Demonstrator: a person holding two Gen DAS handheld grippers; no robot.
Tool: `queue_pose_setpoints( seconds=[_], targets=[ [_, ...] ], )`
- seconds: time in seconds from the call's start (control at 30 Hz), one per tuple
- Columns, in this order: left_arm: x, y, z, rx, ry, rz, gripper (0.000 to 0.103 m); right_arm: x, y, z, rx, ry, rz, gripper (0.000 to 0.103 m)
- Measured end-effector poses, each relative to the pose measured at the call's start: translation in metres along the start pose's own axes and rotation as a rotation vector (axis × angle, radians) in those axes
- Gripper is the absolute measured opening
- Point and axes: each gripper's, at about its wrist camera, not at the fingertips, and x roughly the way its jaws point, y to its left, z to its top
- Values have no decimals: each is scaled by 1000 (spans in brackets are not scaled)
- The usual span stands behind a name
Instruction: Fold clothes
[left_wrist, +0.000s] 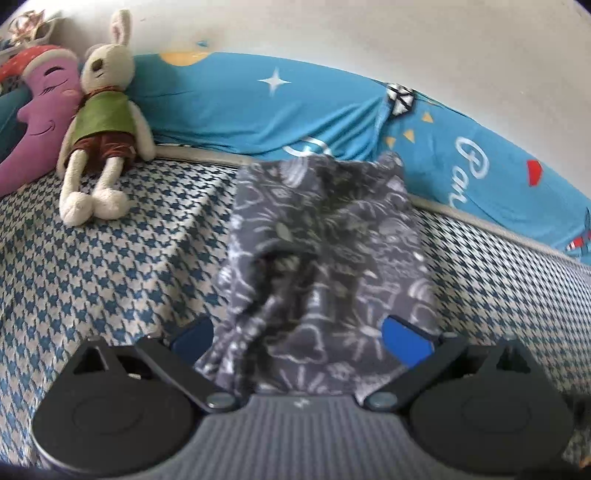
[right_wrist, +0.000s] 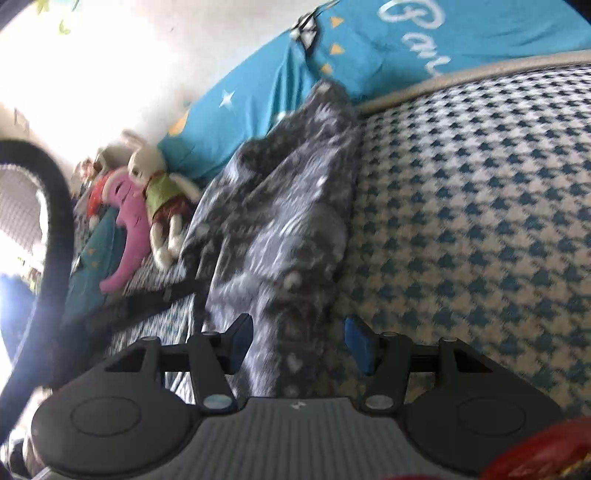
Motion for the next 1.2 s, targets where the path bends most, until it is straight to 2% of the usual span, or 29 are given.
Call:
queue_pose_setpoints(
  seconds=[0.1, 0.27, 0.37, 0.6, 0.87, 0.97, 1.2],
  targets=[
    [-6, -7, -11, 35, 16, -23, 103, -3, -8, 6, 47, -22, 7, 56],
    [-15, -10, -24, 59, 26, -62, 103, -6, -8, -5, 59, 34, 58, 56],
    [-14, -5, -24, 40, 28, -56, 103, -13, -2, -23, 25, 64, 64, 56],
    [-16, 2, -27, 32, 18, -24, 103, -40, 17, -74, -64, 66, 65, 56],
    [-22, 8, -43, 4, 33, -5, 103, -61, 31, -129, -129, 95, 86, 56],
    [-26, 9, -50, -2, 36, -3, 103, -72, 39, -148, -184, 81, 70, 56],
    [-33, 14, -66, -36, 48, 1, 103, -90, 69, -175, -416, -14, 13, 55]
  ],
)
